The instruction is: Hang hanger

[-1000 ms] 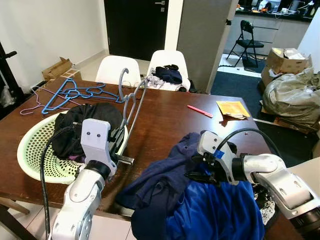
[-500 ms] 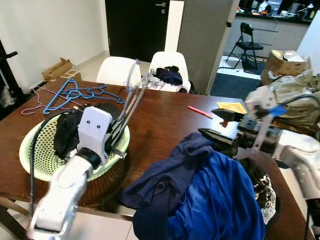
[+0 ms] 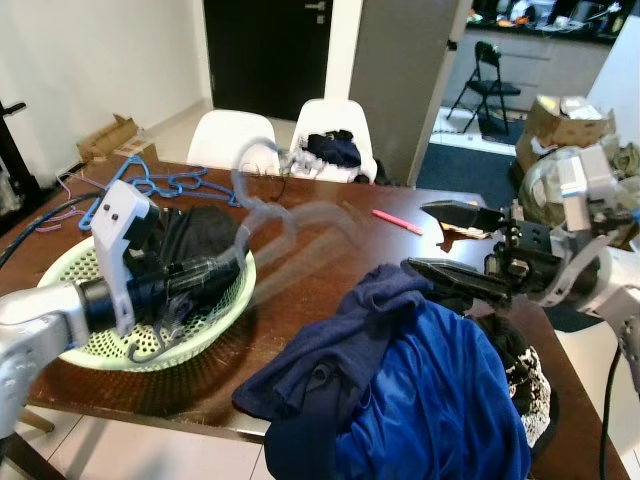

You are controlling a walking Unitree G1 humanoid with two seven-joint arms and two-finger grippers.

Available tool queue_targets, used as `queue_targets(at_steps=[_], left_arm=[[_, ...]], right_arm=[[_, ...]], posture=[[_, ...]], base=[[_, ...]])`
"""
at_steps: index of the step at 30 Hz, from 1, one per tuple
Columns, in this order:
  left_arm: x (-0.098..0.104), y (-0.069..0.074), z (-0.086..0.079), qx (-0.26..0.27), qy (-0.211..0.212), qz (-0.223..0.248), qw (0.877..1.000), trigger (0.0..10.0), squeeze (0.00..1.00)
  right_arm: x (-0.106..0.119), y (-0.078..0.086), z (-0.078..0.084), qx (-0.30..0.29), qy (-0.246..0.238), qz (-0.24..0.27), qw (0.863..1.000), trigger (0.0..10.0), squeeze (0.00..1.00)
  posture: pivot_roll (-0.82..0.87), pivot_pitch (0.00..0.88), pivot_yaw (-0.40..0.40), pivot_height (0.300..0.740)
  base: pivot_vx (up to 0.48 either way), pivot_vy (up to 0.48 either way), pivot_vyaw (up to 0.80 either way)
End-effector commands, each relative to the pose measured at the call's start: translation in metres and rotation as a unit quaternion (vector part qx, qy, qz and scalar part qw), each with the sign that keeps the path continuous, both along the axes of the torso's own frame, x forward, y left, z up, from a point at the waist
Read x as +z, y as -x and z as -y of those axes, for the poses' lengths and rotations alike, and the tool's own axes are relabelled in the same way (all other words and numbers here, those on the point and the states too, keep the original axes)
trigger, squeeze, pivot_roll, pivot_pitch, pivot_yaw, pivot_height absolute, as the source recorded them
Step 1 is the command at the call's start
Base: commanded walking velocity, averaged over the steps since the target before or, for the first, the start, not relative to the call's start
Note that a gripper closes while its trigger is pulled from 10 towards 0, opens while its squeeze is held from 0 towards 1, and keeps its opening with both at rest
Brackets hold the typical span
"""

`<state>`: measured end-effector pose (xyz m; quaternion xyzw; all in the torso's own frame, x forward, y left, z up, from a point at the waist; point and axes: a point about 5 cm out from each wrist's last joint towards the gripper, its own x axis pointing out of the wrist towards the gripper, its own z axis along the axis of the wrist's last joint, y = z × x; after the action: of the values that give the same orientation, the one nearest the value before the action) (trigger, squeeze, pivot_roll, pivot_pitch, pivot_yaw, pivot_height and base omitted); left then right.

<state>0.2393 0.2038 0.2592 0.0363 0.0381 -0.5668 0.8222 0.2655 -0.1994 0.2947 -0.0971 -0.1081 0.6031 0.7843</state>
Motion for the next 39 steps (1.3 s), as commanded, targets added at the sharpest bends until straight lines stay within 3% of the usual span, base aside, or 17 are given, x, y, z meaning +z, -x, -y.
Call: queue_targets(at_steps=[1,6,7,12,23,27,30,35,39], left_arm=[[0.014,0.019,-0.002,-0.109,-0.037,0.004,0.993,10.0,0.0],[0.014,0.025,0.0,-0.171,-0.088,0.001,0.981,10.0,0.0],[0.004,0.024,0.004,-0.186,-0.128,-0.002,0.974,10.0,0.0],[-0.003,0.024,0.01,-0.202,-0.149,-0.007,0.968,10.0,0.0],[-0.001,0.026,0.005,-0.216,-0.161,-0.007,0.963,10.0,0.0],[0.0,0.026,0.005,-0.218,-0.162,0.001,0.962,10.0,0.0],[0.002,0.025,0.004,-0.213,-0.164,0.006,0.963,10.0,0.0],[0.002,0.025,0.003,-0.209,-0.165,0.007,0.964,10.0,0.0],[0.0,0.024,0.004,-0.207,-0.165,0.008,0.964,10.0,0.0]], right_arm=[[0.009,0.007,-0.012,0.052,0.041,0.015,0.998,10.0,0.0],[0.003,0.008,-0.025,0.081,0.103,0.012,0.991,10.0,0.0],[-0.007,0.01,-0.035,0.098,0.154,0.0,0.983,10.0,0.0],[-0.015,0.01,-0.042,0.103,0.189,-0.03,0.976,10.0,0.0],[-0.02,0.016,-0.039,0.12,0.196,-0.092,0.969,10.0,0.0],[-0.036,0.025,-0.041,0.144,0.199,-0.135,0.96,10.0,0.0],[-0.049,0.026,-0.032,0.13,0.223,-0.158,0.953,10.0,0.0],[-0.048,0.027,-0.026,0.132,0.218,-0.169,0.952,10.0,0.0],[-0.046,0.03,-0.035,0.144,0.202,-0.172,0.953,10.0,0.0]], posture=[[0.07,0.0,-0.032,0.74],[0.07,0.0,-0.031,0.74],[0.07,0.0,-0.029,0.74],[0.06,0.0,-0.028,0.74],[0.06,0.0,-0.022,0.74],[0.06,0.0,-0.022,0.74],[0.06,0.0,-0.019,0.74],[0.06,0.0,-0.021,0.74],[0.06,0.0,-0.021,0.74]], base=[[0.0,0.0,0.0],[0.0,0.0,0.0],[0.0,0.0,0.0],[0.0,0.0,0.0],[0.0,0.0,0.0],[0.0,0.0,0.0],[0.0,0.0,0.0],[0.0,0.0,0.0],[0.0,0.0,0.0]])
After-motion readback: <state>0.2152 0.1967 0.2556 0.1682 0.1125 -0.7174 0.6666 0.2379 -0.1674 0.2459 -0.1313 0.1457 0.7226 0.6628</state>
